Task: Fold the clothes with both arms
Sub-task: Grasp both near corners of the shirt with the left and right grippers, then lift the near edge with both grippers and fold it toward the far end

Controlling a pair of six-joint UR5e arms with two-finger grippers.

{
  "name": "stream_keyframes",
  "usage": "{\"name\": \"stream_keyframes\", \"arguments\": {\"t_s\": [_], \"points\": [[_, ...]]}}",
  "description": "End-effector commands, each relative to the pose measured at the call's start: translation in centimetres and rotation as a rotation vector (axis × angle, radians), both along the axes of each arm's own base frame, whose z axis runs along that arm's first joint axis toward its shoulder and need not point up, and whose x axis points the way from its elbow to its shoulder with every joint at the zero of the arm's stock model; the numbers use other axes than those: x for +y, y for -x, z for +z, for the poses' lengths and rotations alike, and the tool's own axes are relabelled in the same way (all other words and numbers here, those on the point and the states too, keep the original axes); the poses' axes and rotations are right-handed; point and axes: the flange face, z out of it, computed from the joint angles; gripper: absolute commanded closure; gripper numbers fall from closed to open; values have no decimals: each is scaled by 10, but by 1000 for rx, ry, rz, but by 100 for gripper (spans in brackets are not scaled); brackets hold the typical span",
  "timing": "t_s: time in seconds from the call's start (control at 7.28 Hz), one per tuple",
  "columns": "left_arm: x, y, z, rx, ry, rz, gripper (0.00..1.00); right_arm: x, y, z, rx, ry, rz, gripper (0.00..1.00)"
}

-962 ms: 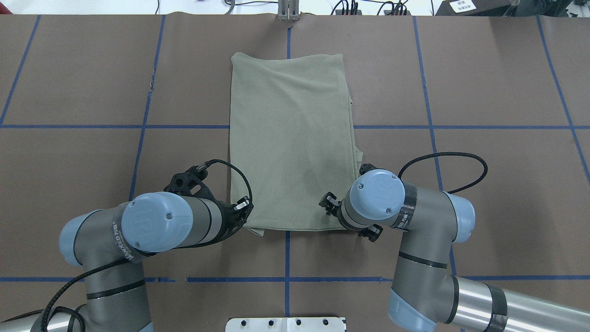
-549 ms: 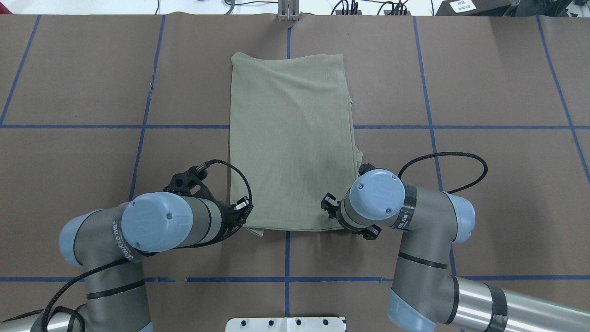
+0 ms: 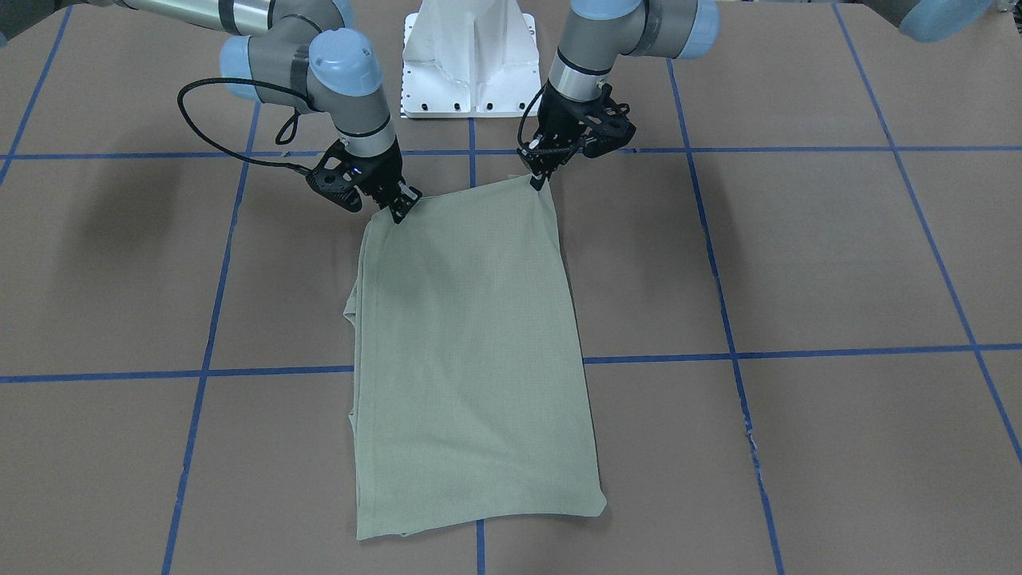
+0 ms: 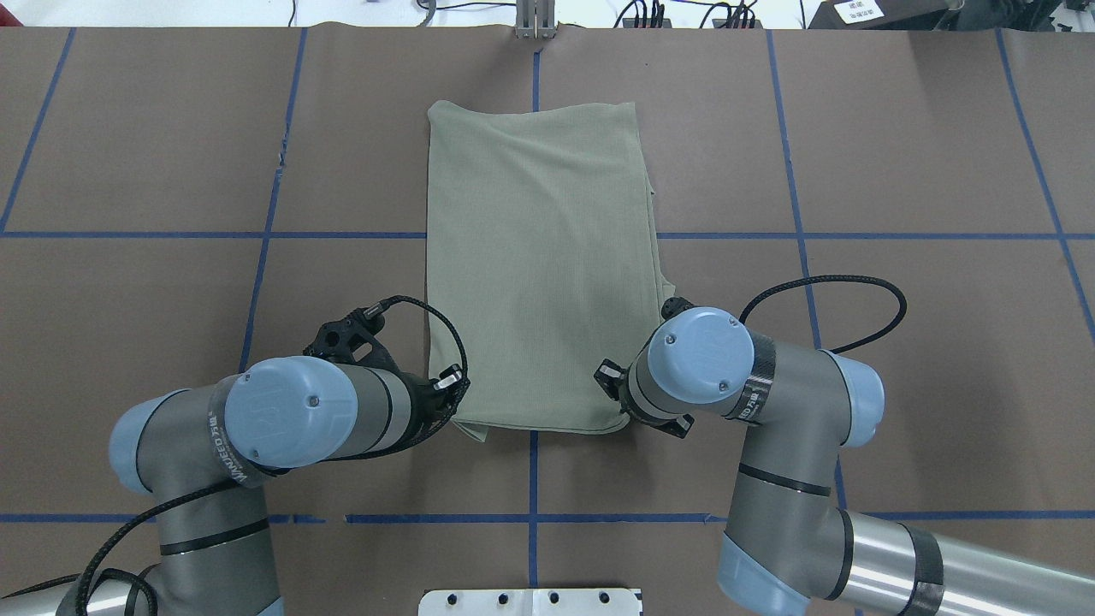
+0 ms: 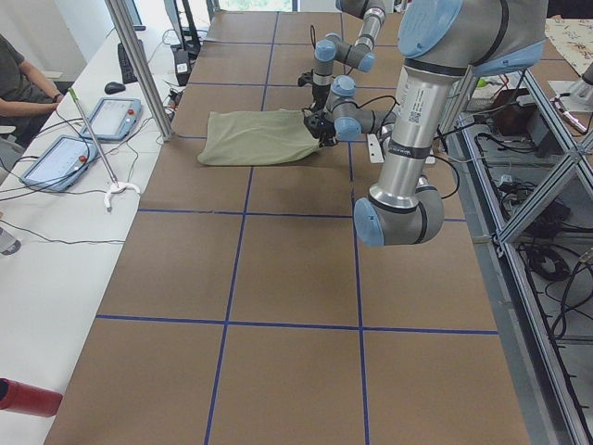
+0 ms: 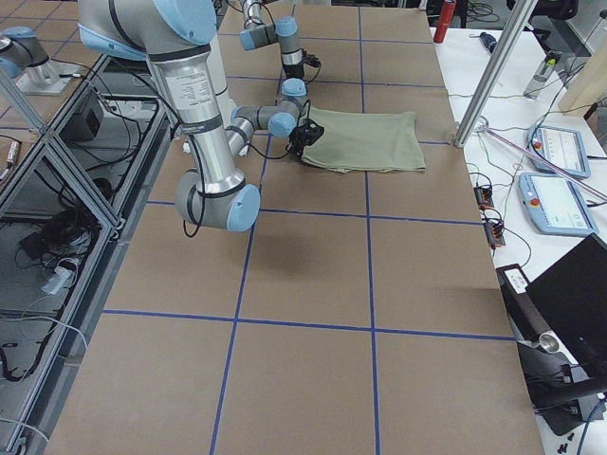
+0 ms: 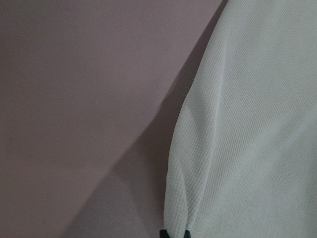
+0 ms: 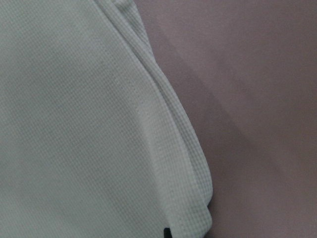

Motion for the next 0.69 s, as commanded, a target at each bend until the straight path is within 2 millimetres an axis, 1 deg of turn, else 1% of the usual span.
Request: {"name": "stream_keyframes", "arguments": {"t_s": [0.0,0.14,0.27,0.41,0.55], "points": [[0,0,0,0,0,0,100,1,-16,-21,-46,-15,17,100],[7,-2,-1,3,-1,12,100,3,-25,-27,-64,-22,18,100],[26,-3,-8,22,-5,41,100,5,-31,-35,-84,-27,14,100],[45,5,-23,62,-16,69,100,15,-49,-41,-111,-30,5,100],[70,15,-21,78,8,95,100,31,-63,-41,-129,-27,-21,100]]}}
